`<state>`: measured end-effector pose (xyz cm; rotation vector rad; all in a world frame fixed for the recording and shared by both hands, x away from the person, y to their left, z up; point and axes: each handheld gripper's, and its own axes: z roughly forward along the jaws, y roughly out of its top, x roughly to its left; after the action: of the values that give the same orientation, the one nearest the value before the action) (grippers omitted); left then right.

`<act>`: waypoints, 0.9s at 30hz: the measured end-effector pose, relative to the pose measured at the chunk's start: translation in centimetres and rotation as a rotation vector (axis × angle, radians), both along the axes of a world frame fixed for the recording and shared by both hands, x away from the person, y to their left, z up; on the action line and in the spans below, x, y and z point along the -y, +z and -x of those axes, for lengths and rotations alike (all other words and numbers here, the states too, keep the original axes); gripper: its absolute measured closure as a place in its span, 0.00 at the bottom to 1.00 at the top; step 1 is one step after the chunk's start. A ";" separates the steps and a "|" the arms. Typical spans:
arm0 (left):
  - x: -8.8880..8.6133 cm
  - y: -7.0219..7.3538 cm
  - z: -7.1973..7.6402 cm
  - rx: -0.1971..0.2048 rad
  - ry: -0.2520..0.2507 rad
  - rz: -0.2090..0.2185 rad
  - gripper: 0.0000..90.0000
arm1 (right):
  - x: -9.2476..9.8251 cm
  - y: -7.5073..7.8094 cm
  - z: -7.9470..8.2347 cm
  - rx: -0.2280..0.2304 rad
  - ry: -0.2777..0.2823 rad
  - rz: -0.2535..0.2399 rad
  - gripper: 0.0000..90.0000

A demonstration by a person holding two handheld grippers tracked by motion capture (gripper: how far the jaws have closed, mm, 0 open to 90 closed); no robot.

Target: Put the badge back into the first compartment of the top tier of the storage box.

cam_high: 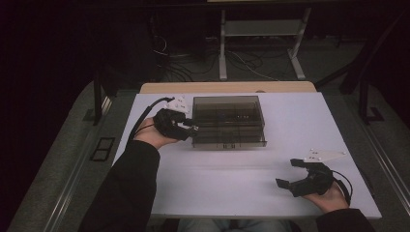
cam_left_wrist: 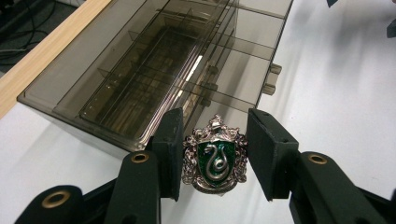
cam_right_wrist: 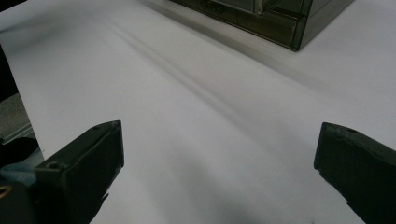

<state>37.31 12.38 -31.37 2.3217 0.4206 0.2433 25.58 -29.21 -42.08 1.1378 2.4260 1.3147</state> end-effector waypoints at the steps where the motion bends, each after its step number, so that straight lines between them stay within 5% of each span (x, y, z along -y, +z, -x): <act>1: 0.1 0.0 0.0 0.000 0.003 0.003 0.64 | 0.0 0.0 0.0 0.000 -0.001 0.000 0.01; 27: 2.0 -0.7 -1.3 0.008 -0.007 0.024 0.64 | -0.1 0.0 0.0 -0.005 0.007 0.005 0.01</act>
<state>38.63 10.37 -32.04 2.2980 0.4085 0.2433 25.57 -29.14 -42.12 1.1333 2.4376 1.3086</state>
